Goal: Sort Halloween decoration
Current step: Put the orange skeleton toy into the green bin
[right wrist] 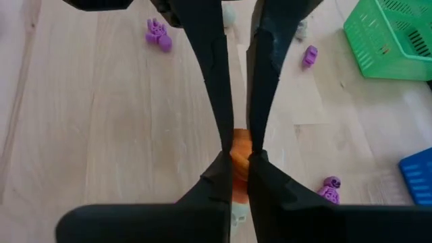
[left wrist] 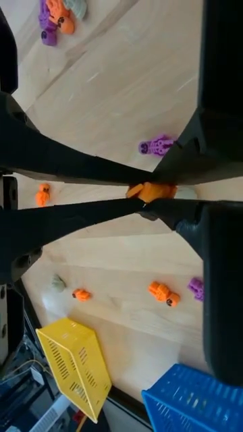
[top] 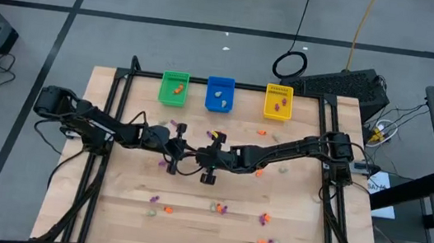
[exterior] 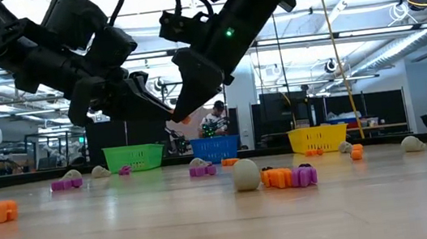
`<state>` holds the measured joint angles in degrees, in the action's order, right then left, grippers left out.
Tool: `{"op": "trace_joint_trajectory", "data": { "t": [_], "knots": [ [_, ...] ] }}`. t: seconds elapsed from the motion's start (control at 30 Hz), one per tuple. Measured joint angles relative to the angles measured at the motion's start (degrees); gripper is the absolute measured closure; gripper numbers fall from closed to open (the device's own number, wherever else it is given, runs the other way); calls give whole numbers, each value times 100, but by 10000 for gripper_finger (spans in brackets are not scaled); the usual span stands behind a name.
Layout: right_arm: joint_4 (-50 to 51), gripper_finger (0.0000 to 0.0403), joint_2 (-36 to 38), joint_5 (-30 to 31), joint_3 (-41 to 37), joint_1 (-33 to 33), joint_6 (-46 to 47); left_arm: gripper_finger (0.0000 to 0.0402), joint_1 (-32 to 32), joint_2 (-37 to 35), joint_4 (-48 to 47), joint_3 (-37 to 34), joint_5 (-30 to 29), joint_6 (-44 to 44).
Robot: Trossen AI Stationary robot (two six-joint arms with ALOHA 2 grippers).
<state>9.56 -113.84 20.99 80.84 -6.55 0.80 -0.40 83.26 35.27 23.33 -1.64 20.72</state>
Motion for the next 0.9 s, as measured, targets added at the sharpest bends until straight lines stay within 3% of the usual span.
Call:
{"op": "trace_joint_trajectory", "data": {
  "t": [0.13, 0.53, 0.7, 0.9],
  "knots": [
    [-2, 361, 0, 2, 0, 0, 155, 398, 0, 0, 10, 0, -5, 88],
    [489, 204, 157, 33, 15, 37, 360, 401, 179, -180, -151, 4, -352, 124],
    [1093, 189, 551, 518, 15, -45, 366, 402, 503, -588, -722, 38, -662, 121],
    [2026, 213, 951, 952, -29, -52, 527, 402, 1250, -1209, -2570, 714, -1619, -294]
  ]
}}
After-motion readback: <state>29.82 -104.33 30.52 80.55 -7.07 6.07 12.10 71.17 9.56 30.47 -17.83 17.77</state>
